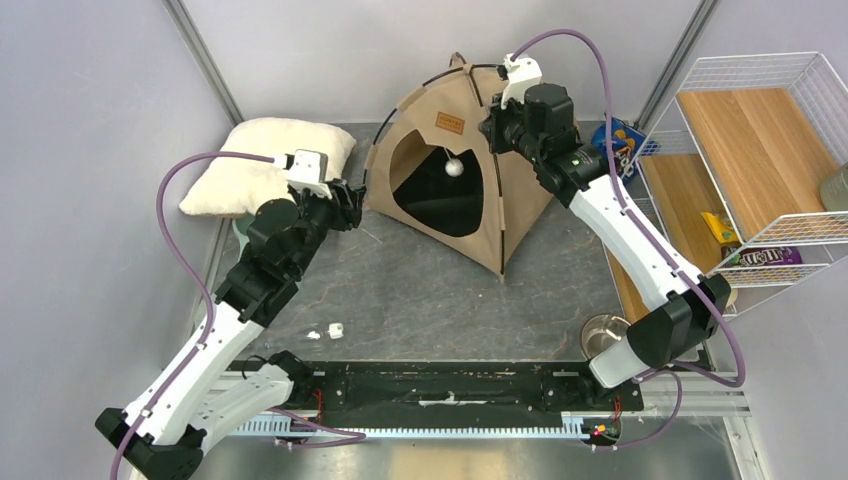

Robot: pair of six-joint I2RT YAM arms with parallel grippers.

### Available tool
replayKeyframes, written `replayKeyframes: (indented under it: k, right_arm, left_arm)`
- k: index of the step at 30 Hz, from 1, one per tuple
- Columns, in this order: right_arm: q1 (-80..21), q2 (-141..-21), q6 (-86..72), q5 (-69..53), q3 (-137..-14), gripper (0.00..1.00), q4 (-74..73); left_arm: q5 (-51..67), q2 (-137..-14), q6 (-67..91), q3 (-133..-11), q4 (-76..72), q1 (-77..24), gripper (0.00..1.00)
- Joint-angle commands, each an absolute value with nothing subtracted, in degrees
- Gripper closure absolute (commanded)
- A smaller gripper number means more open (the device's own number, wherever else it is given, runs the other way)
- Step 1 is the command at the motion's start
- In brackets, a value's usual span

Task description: Set up the pet tent

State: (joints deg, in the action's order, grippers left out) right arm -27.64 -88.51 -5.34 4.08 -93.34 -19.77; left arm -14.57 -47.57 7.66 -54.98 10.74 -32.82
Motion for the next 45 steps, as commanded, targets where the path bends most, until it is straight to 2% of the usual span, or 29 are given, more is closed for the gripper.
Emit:
replayKeyframes:
  k: [1, 4, 11, 20, 25, 27, 30, 32, 34, 39, 45]
  right_arm:
    - [-26.9, -84.7, -2.2, -8.2, -94.2, 1.0, -13.8]
    - [-26.8, -83.6, -3.6, -12.0, -93.9, 1.0, -14.9]
    - [-25.3, -81.6, -1.5, -12.4, -88.8, 1.0, -14.9]
    - [-13.4, -85.7, 1.7, -26.8, -86.6, 1.0, -15.1]
    - [-10.4, -86.7, 3.8, -25.3, -87.7, 0.99, -15.9]
    - [-9.9, -87.1, 4.4, -25.3, -88.3, 0.9, -16.9]
    - [-9.6, -87.2, 4.8, -24.4, -88.8, 0.54, -18.8]
    - [-9.6, -86.4, 4.3, -23.4, -88.7, 0.36, -19.0]
    - [-9.5, -85.2, 2.8, -22.6, -89.1, 0.24, -18.9]
    - [-9.6, -82.7, -2.9, -19.4, -93.7, 0.14, -20.8]
    - [-9.5, -82.0, -6.7, -17.1, -100.1, 0.1, -24.9]
  left_arm:
    - [-16.0, -47.1, 5.0, -58.0, 9.9, -33.0, 0.4]
    - [-16.3, -47.4, 4.5, -58.5, 9.8, -32.9, 0.4]
    - [-15.9, -48.5, 4.4, -58.8, 9.0, -33.0, 0.4]
    - [-15.7, -49.1, 4.3, -59.1, 9.4, -33.0, 0.4]
    - [-16.0, -49.7, 4.7, -59.4, 10.0, -33.0, 0.4]
    - [-16.1, -50.4, 5.2, -59.7, 10.2, -32.9, 0.4]
    - [-16.3, -52.2, 6.5, -61.0, 11.4, -32.9, 0.39]
    - [-17.0, -53.8, 7.7, -62.3, 13.0, -32.8, 0.39]
    - [-17.7, -56.1, 9.1, -64.2, 15.1, -32.6, 0.39]
    - [-18.6, -63.0, 14.4, -69.1, 20.9, -28.3, 0.38]
    - [-10.6, -71.4, 21.2, -74.2, 26.2, -10.1, 0.38]
